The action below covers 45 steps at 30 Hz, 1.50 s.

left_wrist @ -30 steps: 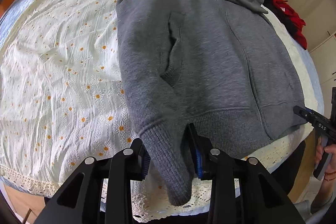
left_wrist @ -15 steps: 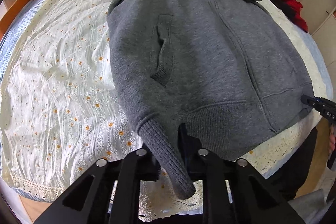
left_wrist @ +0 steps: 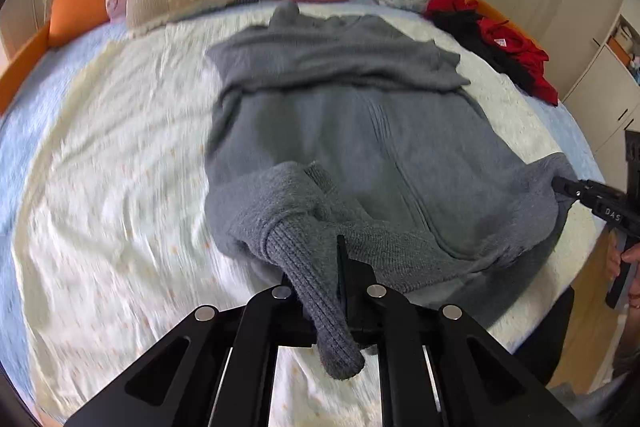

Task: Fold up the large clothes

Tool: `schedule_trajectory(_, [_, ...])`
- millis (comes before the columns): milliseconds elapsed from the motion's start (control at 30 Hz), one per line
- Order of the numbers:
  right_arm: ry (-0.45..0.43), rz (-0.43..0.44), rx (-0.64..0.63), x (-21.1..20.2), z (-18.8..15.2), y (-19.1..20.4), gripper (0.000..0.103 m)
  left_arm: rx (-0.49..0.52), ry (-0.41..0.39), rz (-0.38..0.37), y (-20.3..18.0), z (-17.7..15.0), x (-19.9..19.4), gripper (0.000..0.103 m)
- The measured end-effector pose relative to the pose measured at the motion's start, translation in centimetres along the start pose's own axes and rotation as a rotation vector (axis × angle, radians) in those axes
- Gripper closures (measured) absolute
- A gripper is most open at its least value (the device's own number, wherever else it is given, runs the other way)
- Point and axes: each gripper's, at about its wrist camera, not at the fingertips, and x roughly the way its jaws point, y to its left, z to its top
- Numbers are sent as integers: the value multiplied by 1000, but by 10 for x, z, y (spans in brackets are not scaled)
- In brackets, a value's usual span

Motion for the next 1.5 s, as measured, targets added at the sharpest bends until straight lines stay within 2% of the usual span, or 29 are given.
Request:
schedule_trajectory(167, [-94, -34, -95, 0, 53, 12, 92, 39, -60, 45, 3, 53, 3, 91])
schedule_trajectory(333, [-172, -47, -104, 12, 99, 7, 92, 9, -122, 57, 17, 106, 7, 91])
schedule_trajectory(533, [-231, -58, -107, 18, 148, -10, 92, 12, -150, 70, 24, 159, 16, 91])
schedule_trajectory(700, [-229, -69, -104, 38, 191, -23, 92, 16, -131, 60, 31, 202, 38, 91])
schedule_trajectory(800, [-193, -74, -81, 69, 220, -39, 92, -3, -83, 53, 40, 224, 67, 91])
schedule_trajectory(833, [-156, -72, -72, 88, 230, -45, 92, -4, -66, 52, 43, 228, 77, 91])
schedule_trajectory(1000, [-50, -101, -41, 152, 239, -61, 92, -26, 37, 62, 56, 243, 140, 91])
schedule_trajectory(1200, [-32, -118, 20, 194, 239, -79, 90, -65, 62, 50, 67, 247, 179, 88])
schedule_trajectory(1267, [-7, -129, 10, 206, 243, -79, 85, -61, 72, 52, 68, 248, 186, 83])
schedule_trajectory(1300, [2, -133, 4, 209, 246, -80, 76, -65, 63, 50, 70, 248, 187, 82])
schedule_trajectory(1367, [19, -115, 27, 207, 251, -82, 56, -88, 29, 53, 76, 249, 180, 69])
schedule_trajectory(1433, [-11, -82, 54, 192, 258, -86, 20, -120, -8, 44, 84, 252, 166, 61])
schedule_trajectory(1500, [-88, -119, 37, 165, 267, -88, 18, -142, -53, 76, 93, 258, 146, 51])
